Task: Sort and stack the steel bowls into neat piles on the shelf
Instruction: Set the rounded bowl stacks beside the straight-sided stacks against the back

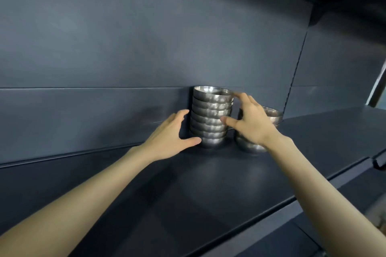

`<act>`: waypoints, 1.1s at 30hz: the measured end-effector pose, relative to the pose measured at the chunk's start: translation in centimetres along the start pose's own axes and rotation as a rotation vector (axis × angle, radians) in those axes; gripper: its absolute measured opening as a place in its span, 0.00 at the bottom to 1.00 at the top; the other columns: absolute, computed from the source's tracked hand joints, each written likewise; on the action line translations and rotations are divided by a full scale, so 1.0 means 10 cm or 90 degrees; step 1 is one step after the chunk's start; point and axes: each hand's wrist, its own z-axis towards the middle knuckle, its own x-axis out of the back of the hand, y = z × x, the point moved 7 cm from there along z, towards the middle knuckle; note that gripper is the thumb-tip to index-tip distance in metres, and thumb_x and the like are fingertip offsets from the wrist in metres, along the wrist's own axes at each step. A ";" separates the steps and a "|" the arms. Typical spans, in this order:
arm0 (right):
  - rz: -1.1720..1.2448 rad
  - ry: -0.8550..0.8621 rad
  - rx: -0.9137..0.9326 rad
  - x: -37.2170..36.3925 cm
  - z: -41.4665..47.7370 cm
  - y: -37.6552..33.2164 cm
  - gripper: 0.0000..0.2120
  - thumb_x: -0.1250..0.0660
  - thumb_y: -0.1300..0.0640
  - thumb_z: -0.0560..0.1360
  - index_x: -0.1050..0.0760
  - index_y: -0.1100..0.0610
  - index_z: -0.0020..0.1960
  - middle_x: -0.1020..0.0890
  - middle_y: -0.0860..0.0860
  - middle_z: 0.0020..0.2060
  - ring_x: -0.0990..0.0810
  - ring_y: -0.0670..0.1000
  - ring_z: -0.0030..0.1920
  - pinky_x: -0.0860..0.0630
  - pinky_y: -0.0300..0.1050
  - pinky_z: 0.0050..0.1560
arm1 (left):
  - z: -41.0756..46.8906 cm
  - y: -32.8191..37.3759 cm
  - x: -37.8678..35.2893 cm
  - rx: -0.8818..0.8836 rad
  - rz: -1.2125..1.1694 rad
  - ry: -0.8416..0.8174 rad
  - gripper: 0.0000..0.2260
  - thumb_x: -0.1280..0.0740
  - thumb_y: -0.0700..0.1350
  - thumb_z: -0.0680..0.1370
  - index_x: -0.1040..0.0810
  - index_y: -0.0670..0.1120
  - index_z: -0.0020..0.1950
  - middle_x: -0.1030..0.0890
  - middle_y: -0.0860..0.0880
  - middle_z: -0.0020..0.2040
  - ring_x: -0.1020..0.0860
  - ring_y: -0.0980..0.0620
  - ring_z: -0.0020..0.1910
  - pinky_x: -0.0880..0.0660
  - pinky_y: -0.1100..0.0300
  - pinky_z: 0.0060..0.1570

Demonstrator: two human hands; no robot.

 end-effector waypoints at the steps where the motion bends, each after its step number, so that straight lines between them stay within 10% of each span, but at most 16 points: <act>1: 0.028 0.003 -0.005 -0.05 0.07 0.09 0.36 0.27 0.49 0.72 0.40 0.55 0.74 0.30 0.53 0.68 0.31 0.54 0.66 0.37 0.40 0.57 | 0.09 -0.06 -0.09 0.018 -0.036 -0.003 0.42 0.29 0.61 0.70 0.47 0.54 0.77 0.36 0.50 0.74 0.35 0.54 0.71 0.38 0.61 0.62; 11: 0.248 -0.005 -0.020 -0.40 0.38 0.44 0.50 0.25 0.44 0.69 0.54 0.56 0.78 0.41 0.53 0.76 0.38 0.52 0.74 0.37 0.43 0.69 | 0.56 -0.49 -0.72 0.191 -0.272 -0.023 0.61 0.22 0.62 0.55 0.55 0.51 0.78 0.40 0.48 0.76 0.36 0.53 0.72 0.37 0.58 0.68; 33: 0.365 -0.025 -0.005 -0.60 0.44 0.44 0.50 0.23 0.47 0.67 0.50 0.55 0.77 0.31 0.50 0.71 0.30 0.52 0.69 0.30 0.53 0.68 | 0.42 -0.62 -0.72 0.225 -0.279 0.100 0.45 0.20 0.62 0.50 0.31 0.52 0.63 0.21 0.56 0.55 0.21 0.59 0.54 0.24 0.60 0.55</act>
